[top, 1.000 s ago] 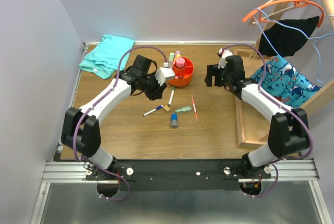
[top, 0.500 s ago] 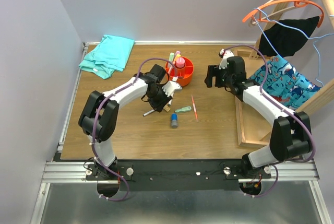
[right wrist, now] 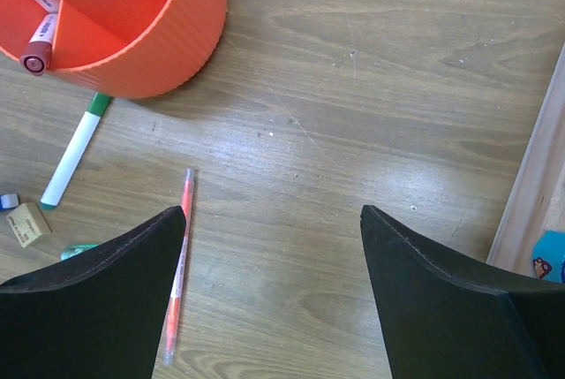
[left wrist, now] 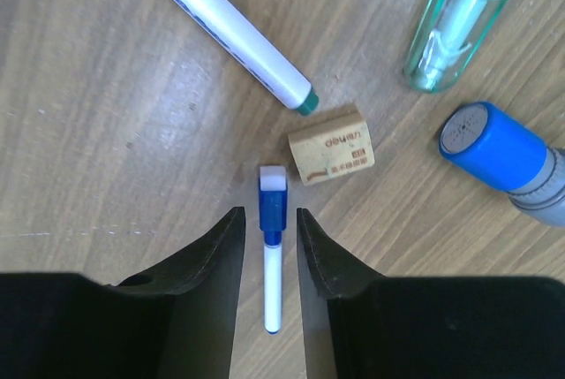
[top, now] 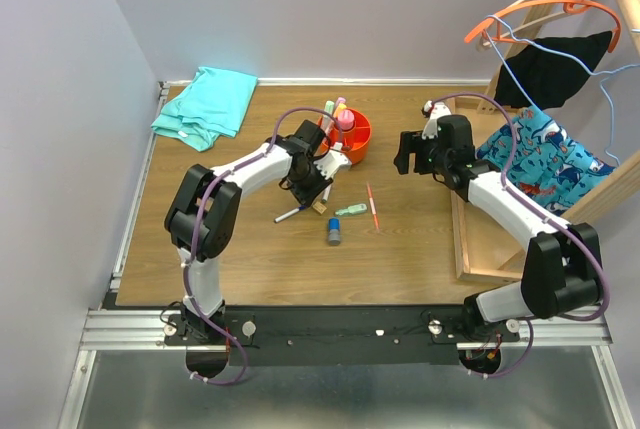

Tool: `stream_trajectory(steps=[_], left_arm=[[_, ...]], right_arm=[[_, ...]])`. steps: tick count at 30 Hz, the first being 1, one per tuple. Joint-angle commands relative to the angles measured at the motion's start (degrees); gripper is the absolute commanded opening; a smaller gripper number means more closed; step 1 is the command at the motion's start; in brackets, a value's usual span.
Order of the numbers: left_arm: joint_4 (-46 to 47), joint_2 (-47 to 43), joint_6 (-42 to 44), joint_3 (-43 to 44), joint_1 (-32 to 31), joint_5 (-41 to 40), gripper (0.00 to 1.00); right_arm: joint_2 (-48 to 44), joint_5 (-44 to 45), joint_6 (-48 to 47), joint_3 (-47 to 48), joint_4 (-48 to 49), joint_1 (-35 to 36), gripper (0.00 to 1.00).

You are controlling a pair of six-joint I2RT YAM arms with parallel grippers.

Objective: Sort the stationery into containers
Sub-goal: Pick up the pen from the center of the board.

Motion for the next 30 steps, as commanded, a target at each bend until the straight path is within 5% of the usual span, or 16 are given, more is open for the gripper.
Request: stream_trajectory(steps=[1, 12, 16, 25, 30], left_arm=[[0.54, 1.14, -0.56, 2.23, -0.51, -1.61, 0.38], [1.68, 3.51, -0.38, 0.21, -0.6, -2.14, 0.36], [1.51, 4.13, -0.56, 0.2, -0.6, -2.23, 0.26], [-5.87, -6.58, 1.02, 9.59, -0.42, 1.46, 0.21], [9.96, -15.64, -0.11, 7.95, 0.37, 7.94, 0.21]], right_arm=[[-1.49, 0.25, 0.09, -1.13, 0.26, -0.35, 0.88], [-0.7, 0.25, -0.09, -0.6, 0.26, -0.52, 0.88], [-0.53, 0.16, -0.09, -0.78, 0.35, -0.52, 0.88], [0.0, 1.04, -1.05, 0.36, 0.35, -0.61, 0.88], [1.05, 0.87, -1.14, 0.45, 0.61, -0.61, 0.88]])
